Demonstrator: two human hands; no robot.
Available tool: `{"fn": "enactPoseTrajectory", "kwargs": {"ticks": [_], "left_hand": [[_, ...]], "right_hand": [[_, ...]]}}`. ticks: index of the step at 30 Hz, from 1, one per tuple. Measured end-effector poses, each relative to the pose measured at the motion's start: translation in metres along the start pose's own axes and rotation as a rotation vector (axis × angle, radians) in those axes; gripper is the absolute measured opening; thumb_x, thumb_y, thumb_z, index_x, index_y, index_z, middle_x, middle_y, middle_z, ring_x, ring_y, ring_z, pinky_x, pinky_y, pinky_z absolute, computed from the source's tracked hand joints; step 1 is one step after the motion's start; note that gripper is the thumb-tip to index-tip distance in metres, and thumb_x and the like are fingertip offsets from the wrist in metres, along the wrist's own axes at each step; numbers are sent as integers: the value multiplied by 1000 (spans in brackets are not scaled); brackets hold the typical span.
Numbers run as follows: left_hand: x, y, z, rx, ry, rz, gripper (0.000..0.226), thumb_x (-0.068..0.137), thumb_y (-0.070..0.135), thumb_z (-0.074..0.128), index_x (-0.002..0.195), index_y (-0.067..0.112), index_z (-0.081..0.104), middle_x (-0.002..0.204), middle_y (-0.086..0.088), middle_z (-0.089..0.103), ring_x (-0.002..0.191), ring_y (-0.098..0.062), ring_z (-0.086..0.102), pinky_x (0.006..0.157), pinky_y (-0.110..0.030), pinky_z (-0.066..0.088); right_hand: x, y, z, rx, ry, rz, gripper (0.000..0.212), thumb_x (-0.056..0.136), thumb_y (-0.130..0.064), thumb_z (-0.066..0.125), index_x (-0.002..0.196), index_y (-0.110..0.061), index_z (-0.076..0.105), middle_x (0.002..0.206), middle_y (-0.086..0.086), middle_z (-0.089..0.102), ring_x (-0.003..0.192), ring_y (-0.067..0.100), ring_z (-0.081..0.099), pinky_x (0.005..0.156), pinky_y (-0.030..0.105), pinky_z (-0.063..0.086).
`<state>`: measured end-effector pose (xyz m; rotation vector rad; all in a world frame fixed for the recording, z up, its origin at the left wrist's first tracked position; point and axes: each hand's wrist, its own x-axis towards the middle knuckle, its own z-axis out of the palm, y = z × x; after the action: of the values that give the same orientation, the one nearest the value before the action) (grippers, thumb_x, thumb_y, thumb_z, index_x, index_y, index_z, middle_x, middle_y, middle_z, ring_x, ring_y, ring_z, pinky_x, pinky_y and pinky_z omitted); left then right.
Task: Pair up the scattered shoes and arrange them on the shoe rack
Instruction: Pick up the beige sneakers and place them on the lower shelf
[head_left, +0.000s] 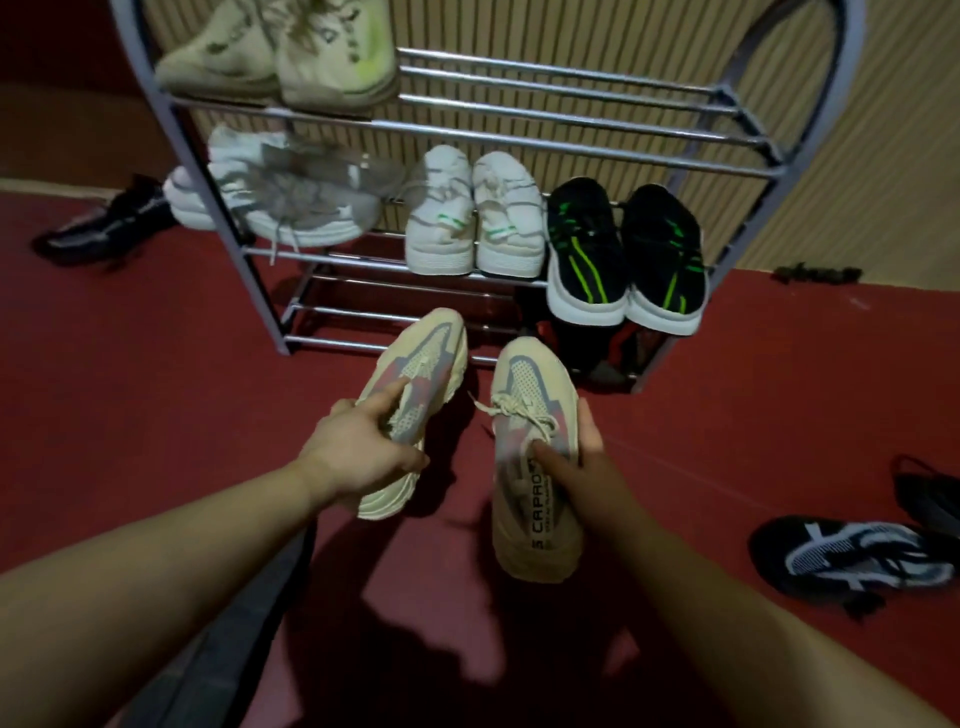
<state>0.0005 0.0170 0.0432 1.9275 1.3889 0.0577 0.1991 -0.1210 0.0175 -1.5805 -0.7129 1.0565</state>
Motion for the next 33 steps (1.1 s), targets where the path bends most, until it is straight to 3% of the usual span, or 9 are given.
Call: {"fn": "enactPoseTrajectory", "kwargs": {"ticks": [4,7,10,16,19,22,25,28,33], "left_hand": [[8,-26,-17,-28,82,-86,95,65,36,77,143,50,25,129,-12,40,120,-30,48,103,-32,40],[20,-34,-19,-54,116,-125,94,66,35,76,144,49,25,134,-11,37,124,-30,45,105,-34,39],[37,-35,-17,-63,129,-145,93,67,36,75,144,50,24,135,-10,36,125,-31,44,106,-36,39],[86,-29,-9,-22,171,-146,92,70,39,74,145,48,21,138,-14,34,128,-35,37,107,-38,35],[118,-25,-6,8,190,-133,90,72,40,72,146,47,21,138,-15,32,128,-36,35,106,-38,34],[147,-23,-1,56,202,-96,87,73,43,73,146,44,24,146,-13,22,130,-36,34,107,-38,34],[159,-24,11,124,158,-29,86,76,46,71,147,40,23,155,-3,10,134,-35,28,108,-40,32],[162,-31,23,178,86,30,94,76,50,70,150,39,13,157,0,9,138,-36,20,110,-42,28],[158,-45,28,203,-25,66,121,63,44,82,150,40,-3,156,-7,-22,144,-38,-1,115,-44,19]], "right_hand": [[30,-4,43,58,-22,-51,59,90,2,55,134,-29,29,125,0,56,102,8,59,82,15,53],[51,-8,63,95,-9,-43,59,90,-1,57,140,-23,33,114,-5,60,99,9,61,79,15,54],[71,-9,74,80,18,-35,67,91,-5,58,148,-19,26,125,2,58,112,16,58,90,22,51],[124,-8,85,70,114,-43,59,93,-5,55,145,-17,32,122,-3,56,108,8,54,78,2,47],[157,0,89,95,195,3,59,93,-10,57,147,-14,32,138,3,51,122,17,52,100,16,42],[175,10,87,16,118,99,64,95,-26,55,150,-19,22,149,1,36,134,16,39,102,17,31],[176,33,80,13,153,79,49,95,-24,54,141,-25,37,134,-3,51,118,11,50,91,15,44],[172,54,75,84,166,123,39,92,-27,59,128,-34,45,129,0,56,120,18,54,105,37,43],[169,60,72,-79,37,89,63,88,-30,64,143,-26,35,137,-4,44,124,11,45,105,29,37]]}}
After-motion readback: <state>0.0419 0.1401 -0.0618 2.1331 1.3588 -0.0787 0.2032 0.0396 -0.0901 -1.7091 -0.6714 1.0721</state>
